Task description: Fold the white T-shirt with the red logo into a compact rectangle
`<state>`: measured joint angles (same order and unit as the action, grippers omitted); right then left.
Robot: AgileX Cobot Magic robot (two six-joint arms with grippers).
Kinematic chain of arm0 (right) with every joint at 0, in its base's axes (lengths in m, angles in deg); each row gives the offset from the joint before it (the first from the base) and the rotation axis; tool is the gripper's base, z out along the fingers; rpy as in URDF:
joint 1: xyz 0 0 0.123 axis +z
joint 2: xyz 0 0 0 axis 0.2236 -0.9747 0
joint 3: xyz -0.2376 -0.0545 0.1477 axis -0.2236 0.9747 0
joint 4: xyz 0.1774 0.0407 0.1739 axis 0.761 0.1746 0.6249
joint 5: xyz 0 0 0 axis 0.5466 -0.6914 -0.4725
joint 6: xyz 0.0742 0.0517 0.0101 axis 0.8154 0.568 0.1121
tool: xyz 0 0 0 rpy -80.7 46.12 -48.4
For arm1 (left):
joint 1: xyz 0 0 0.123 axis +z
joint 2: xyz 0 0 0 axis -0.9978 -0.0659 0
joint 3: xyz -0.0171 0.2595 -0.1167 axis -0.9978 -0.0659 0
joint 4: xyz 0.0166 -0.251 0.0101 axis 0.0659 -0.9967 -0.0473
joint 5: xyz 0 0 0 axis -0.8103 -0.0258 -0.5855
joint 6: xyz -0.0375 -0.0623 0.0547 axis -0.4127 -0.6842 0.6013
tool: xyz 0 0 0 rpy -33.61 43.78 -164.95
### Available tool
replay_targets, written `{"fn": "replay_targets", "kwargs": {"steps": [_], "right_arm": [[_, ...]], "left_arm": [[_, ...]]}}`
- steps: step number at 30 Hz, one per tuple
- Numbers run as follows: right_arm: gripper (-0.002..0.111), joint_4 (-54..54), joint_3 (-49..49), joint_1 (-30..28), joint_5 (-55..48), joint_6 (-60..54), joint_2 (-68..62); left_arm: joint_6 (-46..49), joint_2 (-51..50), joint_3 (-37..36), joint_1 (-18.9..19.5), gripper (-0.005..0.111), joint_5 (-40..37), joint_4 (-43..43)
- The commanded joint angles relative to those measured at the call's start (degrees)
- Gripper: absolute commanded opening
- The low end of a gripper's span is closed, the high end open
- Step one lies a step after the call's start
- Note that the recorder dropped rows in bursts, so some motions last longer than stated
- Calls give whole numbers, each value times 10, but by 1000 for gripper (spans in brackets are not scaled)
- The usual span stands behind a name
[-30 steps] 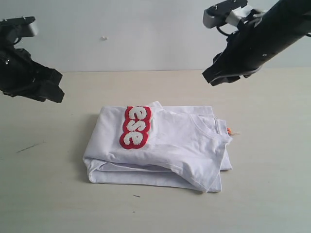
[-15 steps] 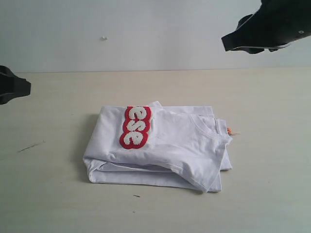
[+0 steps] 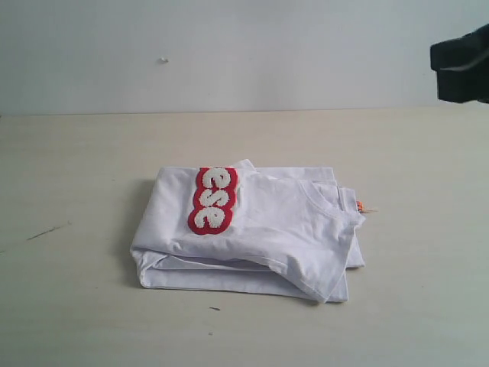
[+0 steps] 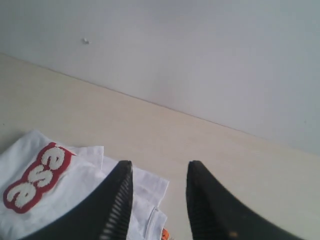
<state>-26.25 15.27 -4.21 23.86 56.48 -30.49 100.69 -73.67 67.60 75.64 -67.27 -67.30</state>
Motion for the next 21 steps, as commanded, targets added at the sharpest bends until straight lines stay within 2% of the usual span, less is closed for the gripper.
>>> {"fn": "replay_targets", "kwargs": {"steps": [1,4,14,21], "right_arm": [[36,-3,61,-1,34,5,77],[36,-3,92,-1,34,5,123],[36,1,175,-1,33,5,271],[36,6,198,-1,19,5,376]], "left_arm": [[1,82,-44,1,44,10,-24],[1,131,-71,1,39,10,-29],[1,277,-131,1,0,7,-78],[1,351,-134,1,0,-20,-82]]}}
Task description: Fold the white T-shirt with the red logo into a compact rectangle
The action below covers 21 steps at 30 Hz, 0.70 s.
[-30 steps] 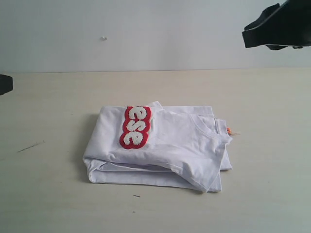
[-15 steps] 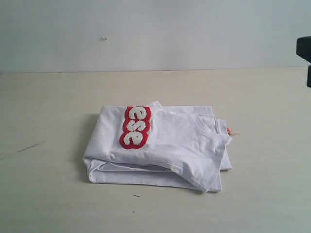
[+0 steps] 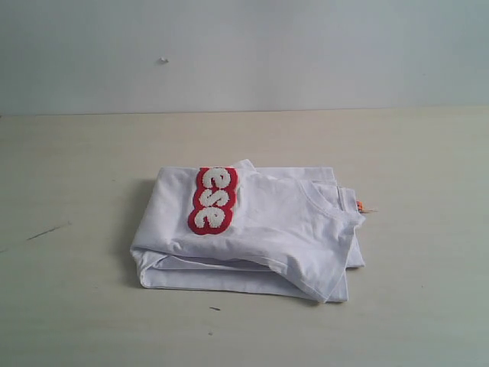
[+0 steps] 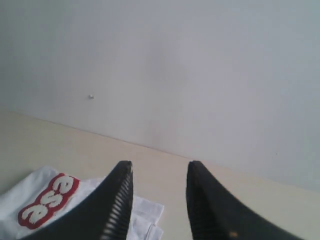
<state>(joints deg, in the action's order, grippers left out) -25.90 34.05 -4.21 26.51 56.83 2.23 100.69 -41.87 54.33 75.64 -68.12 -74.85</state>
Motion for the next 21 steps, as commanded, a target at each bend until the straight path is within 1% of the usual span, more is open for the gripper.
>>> {"fn": "replay_targets", "kwargs": {"steps": [1,4,9,11,15,21], "right_arm": [[36,5,11,-1,-15,2,67],[36,5,20,-1,-45,1,103],[36,6,38,-1,-104,1,151],[36,6,38,-1,-155,1,165],[36,6,38,-1,-159,2,170],[36,6,38,-1,-159,2,170]], "left_arm": [[3,44,-1,1,0,-18,-6],[17,70,-1,1,0,-37,-6],[19,99,-1,1,0,-38,-6],[17,99,-1,1,0,-45,-10],[16,99,-1,1,0,-80,-11],[16,99,-1,1,0,-82,-11]]}}
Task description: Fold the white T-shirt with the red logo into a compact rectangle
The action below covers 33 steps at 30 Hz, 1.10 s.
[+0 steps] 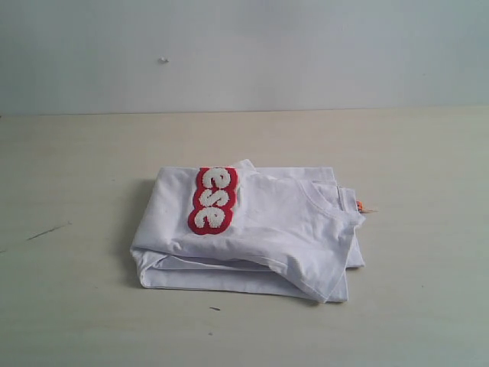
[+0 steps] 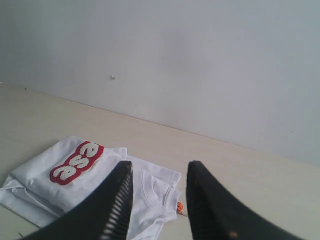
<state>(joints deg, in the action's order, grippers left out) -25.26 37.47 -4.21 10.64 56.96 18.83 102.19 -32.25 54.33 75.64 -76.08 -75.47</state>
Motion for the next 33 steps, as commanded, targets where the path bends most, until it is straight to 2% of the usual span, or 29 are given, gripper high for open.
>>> {"fn": "replay_targets", "kwargs": {"steps": [1,14,20,24,28,33], "right_arm": [[36,0,3,-1,-1,1,3],[36,0,3,-1,-1,1,3],[36,0,3,-1,-1,1,3],[36,0,3,-1,-1,1,3],[36,0,3,-1,-1,1,3],[36,0,3,-1,-1,1,3]], "left_arm": [[1,3,-1,1,0,-2,-5],[-5,3,-1,1,0,-7,12],[-133,3,-5,1,0,34,188],[-186,3,-39,1,0,82,279],[-219,3,-79,1,0,118,326],[-225,3,-109,1,0,117,370]]}}
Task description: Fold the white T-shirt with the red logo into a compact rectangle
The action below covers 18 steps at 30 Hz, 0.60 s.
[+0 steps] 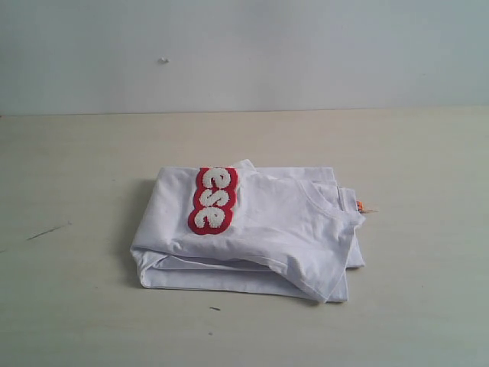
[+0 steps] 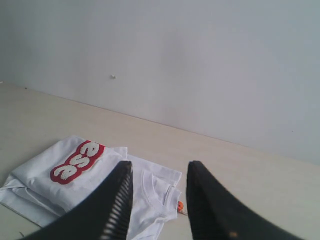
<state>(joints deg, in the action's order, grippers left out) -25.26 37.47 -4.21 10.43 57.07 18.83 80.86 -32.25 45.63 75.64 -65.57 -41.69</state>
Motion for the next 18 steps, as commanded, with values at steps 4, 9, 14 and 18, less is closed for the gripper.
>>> {"fn": "replay_targets", "kwargs": {"steps": [4,9,14,18], "right_arm": [[36,0,3,-1,1,0,3],[36,0,3,-1,1,0,3],[36,0,3,-1,1,0,3],[36,0,3,-1,1,0,3]], "left_arm": [[-14,3,-52,1,0,11,39],[-30,3,-60,1,0,-11,41],[-30,3,-60,1,0,-57,45],[-30,3,-60,1,0,-62,45]]}}
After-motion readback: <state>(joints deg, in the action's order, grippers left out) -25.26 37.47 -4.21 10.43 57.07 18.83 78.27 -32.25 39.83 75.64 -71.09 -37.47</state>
